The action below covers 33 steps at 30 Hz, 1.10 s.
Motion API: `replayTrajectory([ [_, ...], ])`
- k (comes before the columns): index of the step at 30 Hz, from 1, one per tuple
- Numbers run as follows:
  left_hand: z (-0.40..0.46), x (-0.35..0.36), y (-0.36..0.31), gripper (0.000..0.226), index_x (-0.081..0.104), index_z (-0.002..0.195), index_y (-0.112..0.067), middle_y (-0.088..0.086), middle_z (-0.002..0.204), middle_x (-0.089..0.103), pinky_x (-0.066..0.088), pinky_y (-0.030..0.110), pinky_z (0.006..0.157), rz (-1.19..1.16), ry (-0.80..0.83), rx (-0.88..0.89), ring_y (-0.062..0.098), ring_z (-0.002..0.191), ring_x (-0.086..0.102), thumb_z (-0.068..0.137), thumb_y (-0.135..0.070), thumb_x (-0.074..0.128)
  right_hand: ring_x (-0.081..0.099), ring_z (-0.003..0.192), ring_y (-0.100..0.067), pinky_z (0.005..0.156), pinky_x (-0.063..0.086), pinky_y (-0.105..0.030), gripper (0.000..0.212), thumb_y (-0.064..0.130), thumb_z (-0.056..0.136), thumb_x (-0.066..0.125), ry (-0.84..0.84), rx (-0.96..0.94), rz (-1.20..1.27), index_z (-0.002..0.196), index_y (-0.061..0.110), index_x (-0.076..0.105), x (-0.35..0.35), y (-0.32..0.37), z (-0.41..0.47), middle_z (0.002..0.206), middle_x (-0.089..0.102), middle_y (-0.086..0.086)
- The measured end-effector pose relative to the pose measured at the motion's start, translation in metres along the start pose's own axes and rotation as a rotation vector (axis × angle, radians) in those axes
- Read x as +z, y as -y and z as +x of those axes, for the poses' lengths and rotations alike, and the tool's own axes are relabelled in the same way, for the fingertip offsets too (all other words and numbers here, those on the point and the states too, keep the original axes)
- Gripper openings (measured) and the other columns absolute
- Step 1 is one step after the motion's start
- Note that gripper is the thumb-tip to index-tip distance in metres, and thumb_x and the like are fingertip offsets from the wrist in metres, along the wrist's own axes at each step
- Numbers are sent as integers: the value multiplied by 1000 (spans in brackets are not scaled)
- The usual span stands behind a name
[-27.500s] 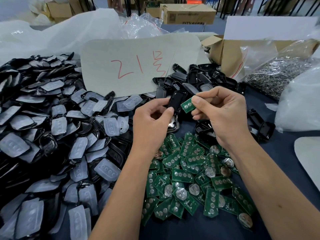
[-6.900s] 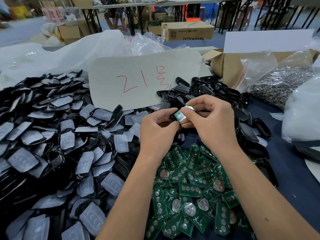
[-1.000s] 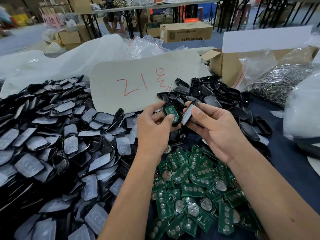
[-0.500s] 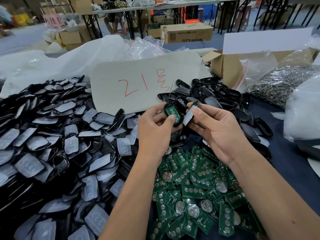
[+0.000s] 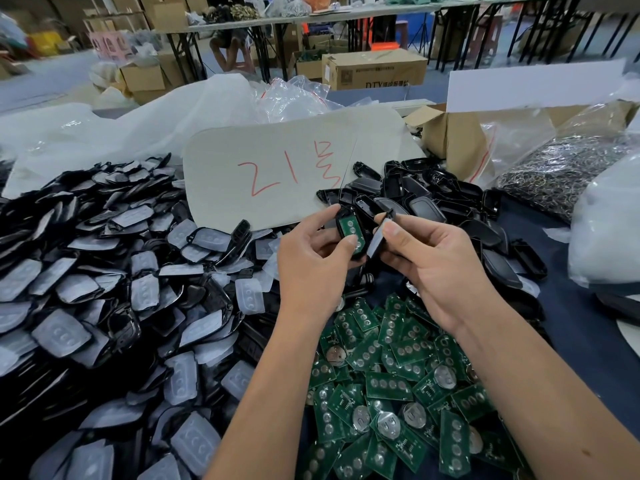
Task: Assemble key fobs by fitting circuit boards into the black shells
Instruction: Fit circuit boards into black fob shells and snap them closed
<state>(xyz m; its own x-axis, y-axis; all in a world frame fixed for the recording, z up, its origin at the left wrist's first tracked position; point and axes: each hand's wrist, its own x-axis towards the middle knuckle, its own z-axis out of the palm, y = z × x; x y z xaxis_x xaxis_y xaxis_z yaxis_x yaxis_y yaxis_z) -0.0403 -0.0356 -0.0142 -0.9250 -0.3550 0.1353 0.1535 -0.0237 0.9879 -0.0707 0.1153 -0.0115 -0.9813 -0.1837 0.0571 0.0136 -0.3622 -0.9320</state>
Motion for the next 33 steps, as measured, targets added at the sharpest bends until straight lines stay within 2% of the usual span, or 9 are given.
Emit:
replayTrajectory([
  [2,-1,2,-1,42,66,129,-18,-3,91,81,66,35,73,62,-5,35,13,83,78,91,-3,76,74,83,-12,74,58,-21,26,31,74,80,-30,-3,-35,95,15,84,1,0,-1,93,80,-6],
  [5,-3,5,0,24,73,104,-23,-8,89,80,65,40,77,158,-21,93,8,84,77,86,-9,82,75,87,-15,77,58,-24,35,36,71,81,-83,-10,-111,99,15,82,1,-1,0,96,81,-8],
  [7,-5,7,0,18,77,97,-24,-11,88,79,64,40,81,205,-5,128,4,86,76,84,-15,85,74,86,-15,76,58,-24,28,32,76,83,-114,-19,-151,99,17,81,2,-3,0,94,81,-7],
  [12,-7,9,1,16,82,105,-21,-13,95,80,62,38,87,255,53,168,-1,93,73,91,-15,79,73,82,-14,74,59,-25,6,18,87,82,-154,-45,-195,93,21,82,2,-4,-2,90,80,-7],
  [18,-12,12,-4,29,81,113,-24,-22,96,77,54,11,83,397,146,280,-10,92,69,85,-13,82,74,81,-18,77,62,-33,3,23,83,86,-191,-71,-218,86,24,85,1,-2,-3,88,80,-7],
  [22,-13,12,-4,31,82,107,-27,-29,89,75,51,9,78,421,146,296,-8,87,69,81,-10,84,73,71,-17,70,61,-36,24,42,74,91,-258,-128,-330,85,21,84,0,-3,-3,80,79,-5],
  [25,-11,9,-3,26,82,101,-27,-17,89,76,50,9,75,419,121,287,-5,85,67,81,-10,85,76,75,-23,75,64,-49,46,60,66,89,-301,-158,-460,84,19,81,0,-3,-4,78,79,0],
  [30,-8,6,-2,24,77,83,-34,-9,83,70,52,15,71,412,98,261,5,80,65,79,-13,88,75,68,-13,72,64,-45,48,68,67,85,-332,-242,-674,81,23,76,0,0,-5,72,76,7],
  [33,-7,5,-2,31,76,88,-40,-11,85,72,55,20,74,384,83,217,5,81,66,78,-12,89,76,72,-18,75,63,-49,51,70,66,84,-280,-214,-642,84,22,75,-1,-1,-3,76,77,4],
])
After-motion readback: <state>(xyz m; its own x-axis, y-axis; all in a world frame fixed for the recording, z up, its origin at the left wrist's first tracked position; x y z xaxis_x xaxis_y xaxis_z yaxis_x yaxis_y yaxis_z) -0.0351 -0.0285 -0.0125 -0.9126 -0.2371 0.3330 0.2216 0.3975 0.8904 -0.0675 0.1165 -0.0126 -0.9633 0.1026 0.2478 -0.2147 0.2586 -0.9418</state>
